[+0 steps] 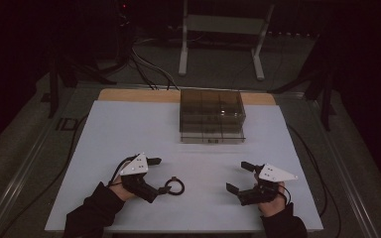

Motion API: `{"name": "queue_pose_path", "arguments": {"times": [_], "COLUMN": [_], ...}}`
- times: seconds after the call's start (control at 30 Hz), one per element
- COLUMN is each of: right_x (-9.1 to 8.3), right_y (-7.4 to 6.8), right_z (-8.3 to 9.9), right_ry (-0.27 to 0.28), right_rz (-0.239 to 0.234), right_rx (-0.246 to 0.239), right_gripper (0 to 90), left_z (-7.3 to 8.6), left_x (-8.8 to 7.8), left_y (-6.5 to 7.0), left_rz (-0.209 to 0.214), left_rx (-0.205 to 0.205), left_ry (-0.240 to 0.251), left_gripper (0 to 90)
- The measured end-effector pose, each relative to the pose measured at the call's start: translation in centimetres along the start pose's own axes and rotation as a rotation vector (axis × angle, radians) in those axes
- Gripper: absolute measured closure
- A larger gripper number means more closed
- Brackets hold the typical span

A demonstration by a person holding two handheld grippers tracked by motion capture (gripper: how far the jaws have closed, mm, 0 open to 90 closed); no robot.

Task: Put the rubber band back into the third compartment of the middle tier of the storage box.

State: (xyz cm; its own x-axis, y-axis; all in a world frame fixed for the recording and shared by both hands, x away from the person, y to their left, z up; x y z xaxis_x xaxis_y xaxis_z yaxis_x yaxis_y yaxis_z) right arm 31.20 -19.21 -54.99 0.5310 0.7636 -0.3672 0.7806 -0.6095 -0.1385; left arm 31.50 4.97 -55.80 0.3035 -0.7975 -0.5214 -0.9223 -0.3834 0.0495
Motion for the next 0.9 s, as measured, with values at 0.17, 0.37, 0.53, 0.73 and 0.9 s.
{"name": "queue_pose_path", "arguments": {"times": [0.17, 0.37, 0.53, 0.73, 0.9], "right_x": [0.0, 0.0, -0.1, -0.1, -0.1], "right_y": [0.0, 0.0, 0.0, 0.0, 0.0], "right_z": [0.0, 0.0, 0.0, 0.0, 0.0], "right_ry": [0.000, 0.001, 0.001, 0.003, 0.003], "right_rz": [0.000, -0.002, -0.001, 0.001, 0.001], "right_rx": [-0.001, 0.000, -0.001, -0.002, -0.003], "right_gripper": [0.0, 0.0, 0.0, 0.0, 0.0], "left_z": [0.4, 0.9, 1.3, 1.8, 2.4], "left_x": [0.7, 1.4, 1.7, 2.0, 2.3], "left_y": [0.1, 0.1, -0.1, -0.2, 0.0], "left_rz": [-0.001, 0.005, -0.009, -0.011, -0.019], "left_rx": [0.003, -0.020, -0.028, -0.036, -0.030], "left_ry": [-0.034, -0.077, -0.104, -0.160, -0.203], "left_gripper": [0.3, 0.3, 1.1, 4.8, 12.4]}}
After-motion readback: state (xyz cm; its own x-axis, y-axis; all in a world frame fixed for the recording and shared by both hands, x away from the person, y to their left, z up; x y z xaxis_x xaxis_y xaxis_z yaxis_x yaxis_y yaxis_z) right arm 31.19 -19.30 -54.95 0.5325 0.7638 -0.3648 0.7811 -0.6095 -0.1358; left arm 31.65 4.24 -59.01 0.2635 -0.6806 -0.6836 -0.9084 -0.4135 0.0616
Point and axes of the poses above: each handheld gripper's, and its own axes: x roughly forward along the jaws, z roughly out of its underside, y roughly to its right, the point moved 10 cm from there along x, roughly forward along the jaws, and after that the axes turned 4 degrees about -y, right-handed, at the moved point
